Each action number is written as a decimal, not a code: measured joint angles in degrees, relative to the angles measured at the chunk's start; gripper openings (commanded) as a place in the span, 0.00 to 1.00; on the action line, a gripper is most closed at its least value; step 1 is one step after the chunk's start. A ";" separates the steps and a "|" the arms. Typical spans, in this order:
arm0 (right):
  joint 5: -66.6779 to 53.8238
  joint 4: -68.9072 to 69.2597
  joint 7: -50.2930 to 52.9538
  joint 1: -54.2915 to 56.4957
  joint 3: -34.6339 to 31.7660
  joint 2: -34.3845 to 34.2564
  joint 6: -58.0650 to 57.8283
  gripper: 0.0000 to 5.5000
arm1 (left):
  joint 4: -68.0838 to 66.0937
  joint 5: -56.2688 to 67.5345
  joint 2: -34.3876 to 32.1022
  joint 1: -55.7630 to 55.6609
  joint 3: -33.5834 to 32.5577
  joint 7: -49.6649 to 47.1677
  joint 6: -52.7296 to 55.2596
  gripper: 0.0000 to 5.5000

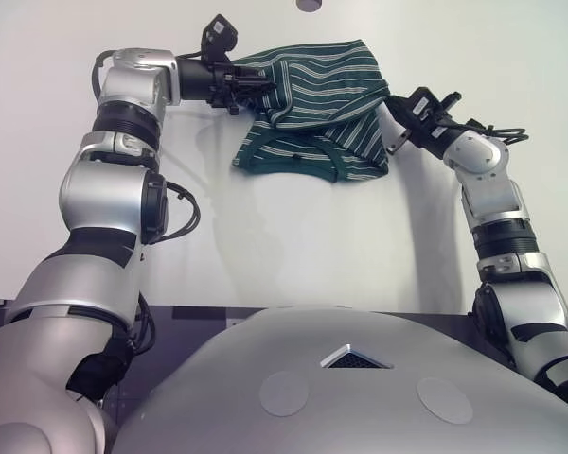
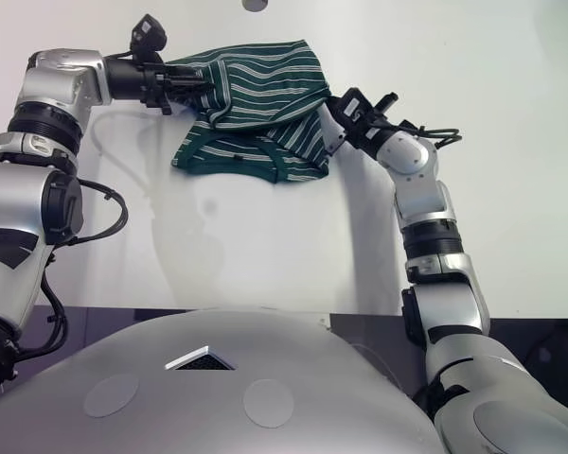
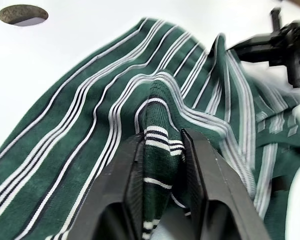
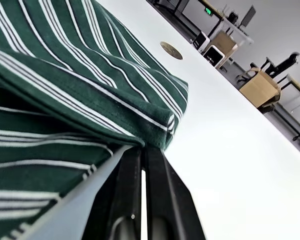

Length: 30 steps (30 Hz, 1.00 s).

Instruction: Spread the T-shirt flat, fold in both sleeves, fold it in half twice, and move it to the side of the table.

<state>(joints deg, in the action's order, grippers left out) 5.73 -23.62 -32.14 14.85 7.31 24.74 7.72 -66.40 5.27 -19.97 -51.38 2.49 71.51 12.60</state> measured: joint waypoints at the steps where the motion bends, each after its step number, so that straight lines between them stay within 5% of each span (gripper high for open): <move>1: -1.56 0.69 -0.71 -0.04 -0.89 0.14 -0.85 0.00 | 0.86 1.50 -0.56 0.72 -1.39 0.78 0.99 0.10; 4: -6.62 4.31 -4.17 -0.13 -3.13 0.43 -4.01 0.00 | 4.09 6.81 -1.22 3.59 -6.71 2.48 3.65 0.01; 14: -23.89 17.70 -7.22 5.73 -12.22 1.54 -26.33 0.00 | 39.47 23.97 -1.96 23.85 -20.64 -8.02 16.19 0.01; 18: -21.63 3.97 -4.66 21.74 -12.63 -0.06 -22.32 0.00 | 28.25 20.61 -1.56 11.57 -21.33 -18.09 5.62 0.01; 26: -11.66 -45.44 9.57 60.13 -12.14 -1.04 -6.56 0.00 | -5.53 5.64 -1.79 -23.28 -15.68 -38.61 -12.86 0.01; 30: -9.30 -50.83 13.45 68.48 -13.39 -0.12 -3.66 0.00 | -8.83 2.87 -3.18 -30.96 -15.64 -43.37 -15.68 0.01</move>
<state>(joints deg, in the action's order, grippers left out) -3.57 -74.45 -18.69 83.33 -6.08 24.61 4.06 -75.23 8.14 -23.15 -82.34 -13.16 28.14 -3.08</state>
